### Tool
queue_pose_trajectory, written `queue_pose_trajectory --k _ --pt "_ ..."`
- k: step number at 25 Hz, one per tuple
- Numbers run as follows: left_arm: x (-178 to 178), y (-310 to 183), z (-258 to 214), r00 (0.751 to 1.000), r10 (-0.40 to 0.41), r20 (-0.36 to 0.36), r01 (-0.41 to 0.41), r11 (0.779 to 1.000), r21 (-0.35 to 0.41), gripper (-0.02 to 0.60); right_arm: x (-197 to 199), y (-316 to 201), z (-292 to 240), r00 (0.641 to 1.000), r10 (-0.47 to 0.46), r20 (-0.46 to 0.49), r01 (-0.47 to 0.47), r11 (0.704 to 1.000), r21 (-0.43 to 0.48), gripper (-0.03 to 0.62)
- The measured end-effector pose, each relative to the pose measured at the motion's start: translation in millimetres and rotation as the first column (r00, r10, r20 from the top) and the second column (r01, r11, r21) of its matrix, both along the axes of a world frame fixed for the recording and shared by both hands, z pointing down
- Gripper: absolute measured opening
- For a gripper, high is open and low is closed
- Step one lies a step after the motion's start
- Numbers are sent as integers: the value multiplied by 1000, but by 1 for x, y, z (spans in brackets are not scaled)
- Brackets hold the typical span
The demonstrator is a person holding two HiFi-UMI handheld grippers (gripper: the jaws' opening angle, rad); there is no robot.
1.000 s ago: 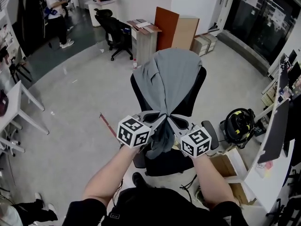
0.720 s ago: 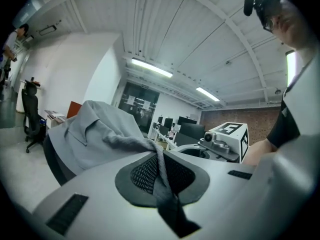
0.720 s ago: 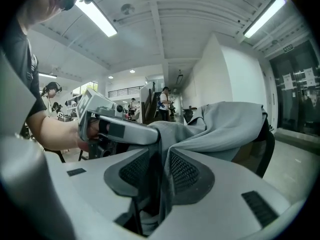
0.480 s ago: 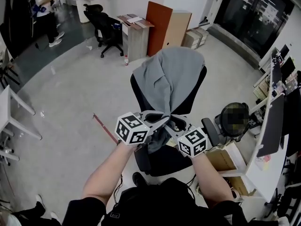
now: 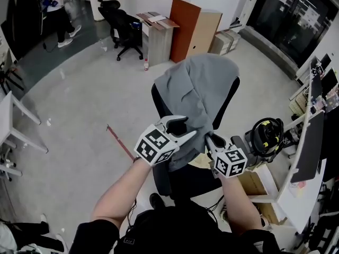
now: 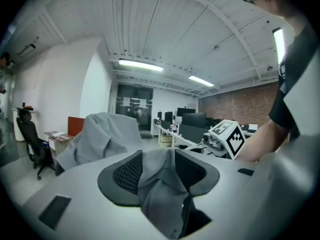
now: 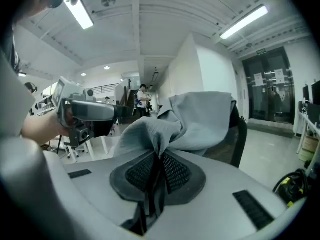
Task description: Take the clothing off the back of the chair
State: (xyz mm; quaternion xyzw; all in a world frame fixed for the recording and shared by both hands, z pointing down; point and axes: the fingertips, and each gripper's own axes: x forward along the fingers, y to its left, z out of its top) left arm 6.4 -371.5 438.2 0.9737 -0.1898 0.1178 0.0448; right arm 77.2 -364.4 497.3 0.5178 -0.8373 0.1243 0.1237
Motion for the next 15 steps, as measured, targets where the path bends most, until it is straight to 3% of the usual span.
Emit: queue_pose_trajectory --k 3,7,11,15 --pt "-13 -36 11 991 -134 5 134 989 -57 232 36 -3 -4 998 53 35 -54 999 7 43" --pt "-26 -85 25 962 -267 50 271 956 -110 278 76 -24 -12 991 119 57 -120 993 17 43" --pt "-22 -131 40 929 -357 91 367 922 -127 302 116 -64 -22 987 151 61 -153 987 38 43" --pt "-16 -174 50 906 -404 125 417 902 -107 319 138 -115 -36 990 133 38 -135 988 74 44"
